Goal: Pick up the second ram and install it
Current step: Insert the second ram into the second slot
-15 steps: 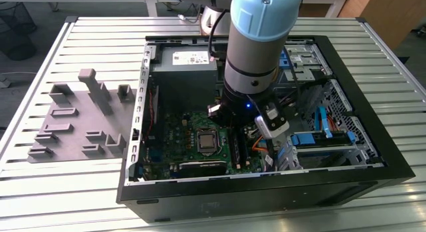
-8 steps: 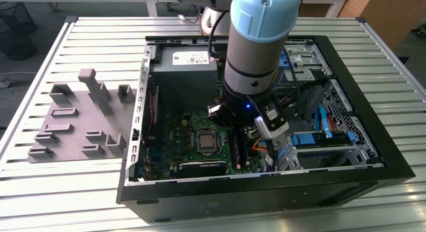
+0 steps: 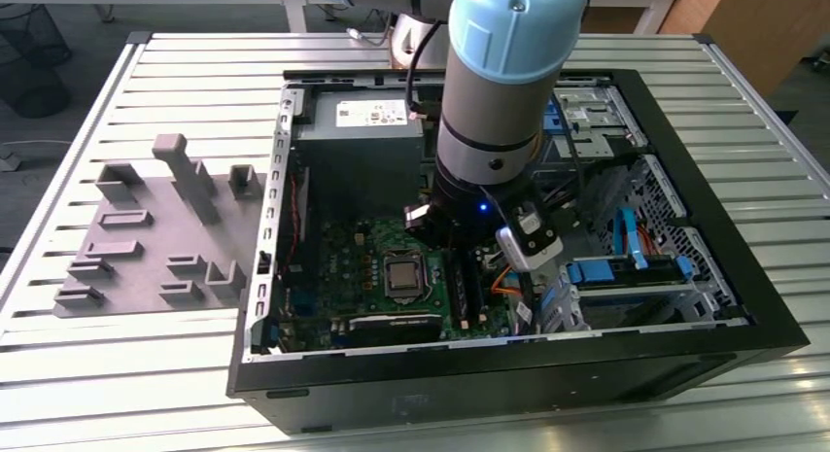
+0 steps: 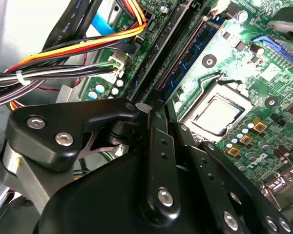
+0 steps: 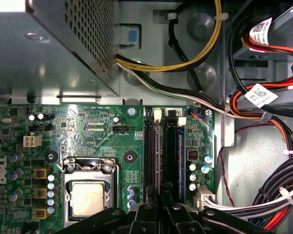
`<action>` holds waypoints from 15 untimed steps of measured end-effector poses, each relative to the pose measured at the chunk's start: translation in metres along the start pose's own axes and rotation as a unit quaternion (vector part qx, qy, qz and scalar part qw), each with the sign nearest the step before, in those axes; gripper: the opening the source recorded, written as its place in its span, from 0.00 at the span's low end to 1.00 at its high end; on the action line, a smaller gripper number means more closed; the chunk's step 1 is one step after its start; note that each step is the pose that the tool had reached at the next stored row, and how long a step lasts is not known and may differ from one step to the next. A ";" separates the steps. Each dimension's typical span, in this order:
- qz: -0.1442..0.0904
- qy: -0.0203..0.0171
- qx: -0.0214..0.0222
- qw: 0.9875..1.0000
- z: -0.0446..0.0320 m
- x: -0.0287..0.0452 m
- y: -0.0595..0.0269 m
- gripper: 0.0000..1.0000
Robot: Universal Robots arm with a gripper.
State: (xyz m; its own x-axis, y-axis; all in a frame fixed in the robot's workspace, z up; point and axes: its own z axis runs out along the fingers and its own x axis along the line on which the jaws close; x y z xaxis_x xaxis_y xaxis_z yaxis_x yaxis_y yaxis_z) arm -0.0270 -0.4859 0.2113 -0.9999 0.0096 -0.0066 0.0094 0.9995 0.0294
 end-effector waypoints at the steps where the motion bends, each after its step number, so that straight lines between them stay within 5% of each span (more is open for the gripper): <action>1: 0.000 0.000 0.000 1.000 0.0000 0.0000 0.0000 0.14; 9: 0.000 0.000 0.000 1.000 -0.0005 0.0000 0.0000 0.21; 15: 0.000 0.000 0.000 1.000 -0.0200 -0.0001 0.0006 0.21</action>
State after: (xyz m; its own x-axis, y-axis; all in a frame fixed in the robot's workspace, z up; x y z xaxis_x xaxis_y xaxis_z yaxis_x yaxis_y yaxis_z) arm -0.0270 -0.4859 0.2314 -0.9999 0.0096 -0.0066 0.0094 0.9995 0.0291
